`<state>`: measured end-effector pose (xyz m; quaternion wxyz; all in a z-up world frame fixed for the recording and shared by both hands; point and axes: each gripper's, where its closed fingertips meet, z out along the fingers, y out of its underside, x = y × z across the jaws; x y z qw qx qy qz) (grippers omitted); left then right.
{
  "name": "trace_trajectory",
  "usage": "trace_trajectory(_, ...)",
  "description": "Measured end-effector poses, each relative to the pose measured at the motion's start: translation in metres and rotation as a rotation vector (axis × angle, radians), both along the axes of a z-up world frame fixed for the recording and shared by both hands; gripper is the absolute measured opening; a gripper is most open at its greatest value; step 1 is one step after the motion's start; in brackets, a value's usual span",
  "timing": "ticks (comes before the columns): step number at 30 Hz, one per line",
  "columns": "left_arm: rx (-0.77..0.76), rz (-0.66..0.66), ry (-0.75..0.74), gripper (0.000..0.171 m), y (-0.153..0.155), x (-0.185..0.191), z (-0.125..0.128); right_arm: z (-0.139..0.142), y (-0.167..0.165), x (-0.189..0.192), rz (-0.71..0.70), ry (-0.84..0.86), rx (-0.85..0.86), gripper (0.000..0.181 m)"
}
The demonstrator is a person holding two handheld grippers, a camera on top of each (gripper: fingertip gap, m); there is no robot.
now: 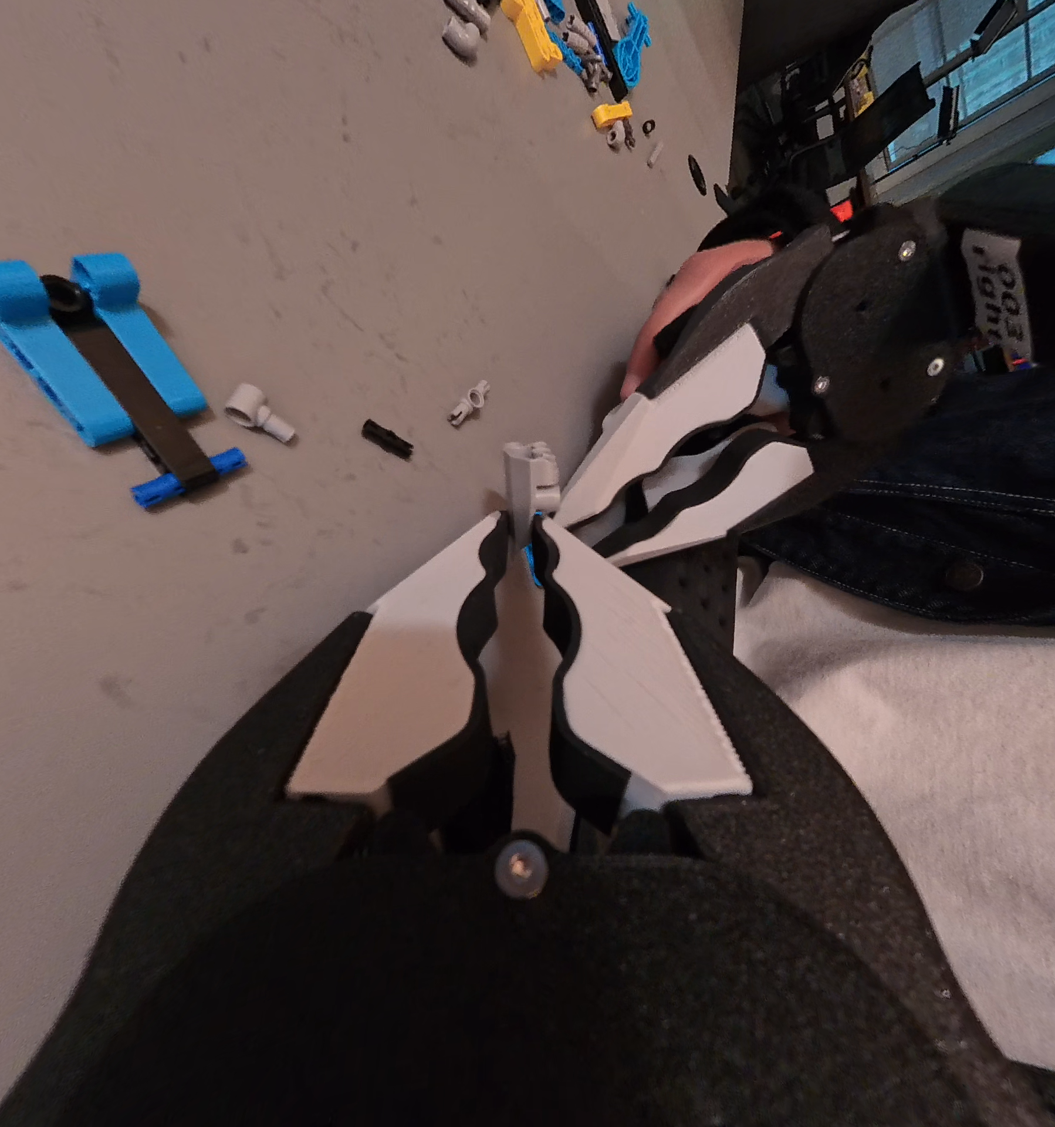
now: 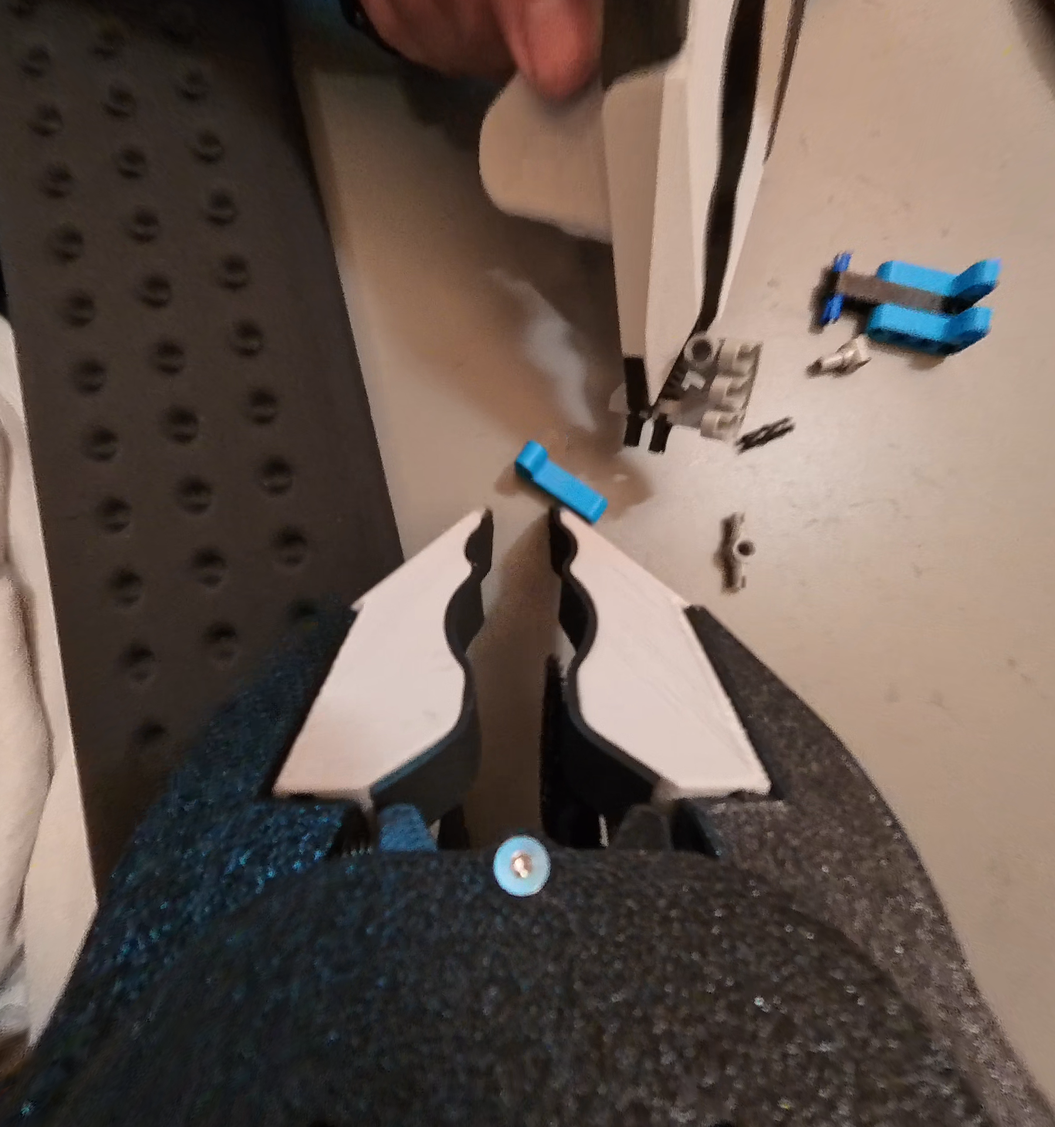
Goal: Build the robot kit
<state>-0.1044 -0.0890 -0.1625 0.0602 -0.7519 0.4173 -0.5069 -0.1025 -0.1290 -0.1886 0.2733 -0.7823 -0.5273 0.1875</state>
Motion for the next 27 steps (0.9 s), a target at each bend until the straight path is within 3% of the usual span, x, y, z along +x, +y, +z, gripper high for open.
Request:
trace_trajectory(10, -0.01, -0.016, 0.013, 0.007, -0.004, -0.001, -0.002, 0.012, 0.007, 0.001, -0.048, 0.051, 0.037, 0.023)
trace_trajectory(15, -0.033, -0.008, 0.041, 0.007, -0.003, -0.002, -0.007, 0.004, 0.01, -0.001, -0.146, 0.023, -0.002, 0.049)
trace_trajectory(18, -0.052, -0.002, 0.056, 0.007, -0.004, -0.003, -0.01, 0.004, 0.016, -0.001, -0.236, 0.0, 0.011, 0.048)
trace_trajectory(21, -0.078, 0.006, 0.061, 0.007, -0.005, -0.003, -0.01, 0.002, 0.015, -0.001, -0.324, 0.019, -0.027, 0.033)
trace_trajectory(27, -0.107, -0.022, 0.083, 0.007, -0.013, -0.002, -0.015, 0.001, 0.018, 0.004, -0.321, 0.013, -0.009, 0.024)
